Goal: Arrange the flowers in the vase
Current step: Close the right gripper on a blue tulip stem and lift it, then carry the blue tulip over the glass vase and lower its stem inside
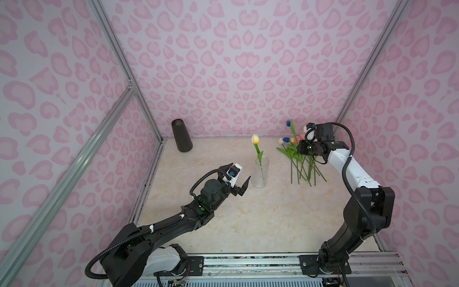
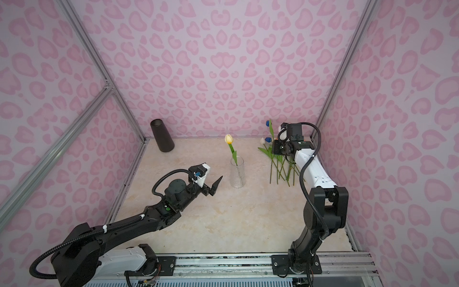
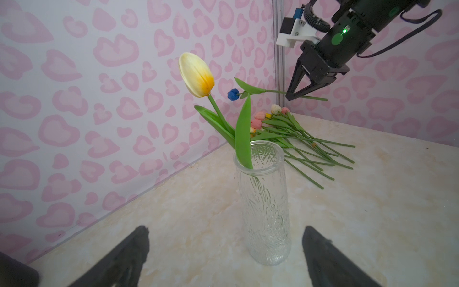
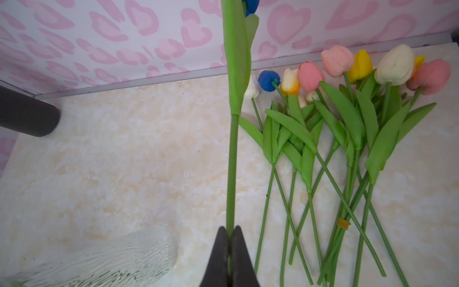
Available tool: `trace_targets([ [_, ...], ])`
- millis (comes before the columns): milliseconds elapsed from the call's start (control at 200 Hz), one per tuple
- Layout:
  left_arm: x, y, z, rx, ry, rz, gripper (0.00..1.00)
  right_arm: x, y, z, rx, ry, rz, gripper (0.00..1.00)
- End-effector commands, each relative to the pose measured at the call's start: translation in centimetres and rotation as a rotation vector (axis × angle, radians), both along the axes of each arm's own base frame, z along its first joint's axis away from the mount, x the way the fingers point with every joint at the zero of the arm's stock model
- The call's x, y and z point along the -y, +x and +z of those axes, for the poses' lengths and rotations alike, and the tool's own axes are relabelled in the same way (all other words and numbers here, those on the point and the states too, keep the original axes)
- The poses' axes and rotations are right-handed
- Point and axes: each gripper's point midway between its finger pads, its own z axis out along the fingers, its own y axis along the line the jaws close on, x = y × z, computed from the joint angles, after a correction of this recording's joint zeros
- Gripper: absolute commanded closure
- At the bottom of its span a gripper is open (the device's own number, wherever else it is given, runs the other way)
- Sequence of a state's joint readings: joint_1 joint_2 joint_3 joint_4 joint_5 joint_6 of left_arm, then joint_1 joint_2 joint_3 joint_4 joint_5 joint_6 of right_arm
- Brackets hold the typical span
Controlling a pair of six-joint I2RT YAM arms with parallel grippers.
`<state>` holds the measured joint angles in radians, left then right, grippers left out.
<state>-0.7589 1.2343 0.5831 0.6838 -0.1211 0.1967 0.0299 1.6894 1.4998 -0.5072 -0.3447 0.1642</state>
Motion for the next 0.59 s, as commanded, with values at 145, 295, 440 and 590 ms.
trace_targets([
  [145,-1.3,-0.1,3.3,0.11,-0.064,0.05,0.03,-3.6,-1.8,10.9,0.461,0.199,0.133,1.0],
  [295,-1.4,-0.1,4.6,0.144,-0.094,0.048,0.03,-6.4,-6.5,17.2,0.839,0.294,0.267,1.0],
  [440,-2.2,-0.2,5.6,0.154,-0.155,0.056,0.03,-8.6,-10.9,20.2,1.096,0.416,0.367,1.0],
  [590,-2.5,0.0,6.7,0.17,-0.184,0.041,0.03,-12.0,-13.1,19.2,1.208,0.544,0.473,1.0],
])
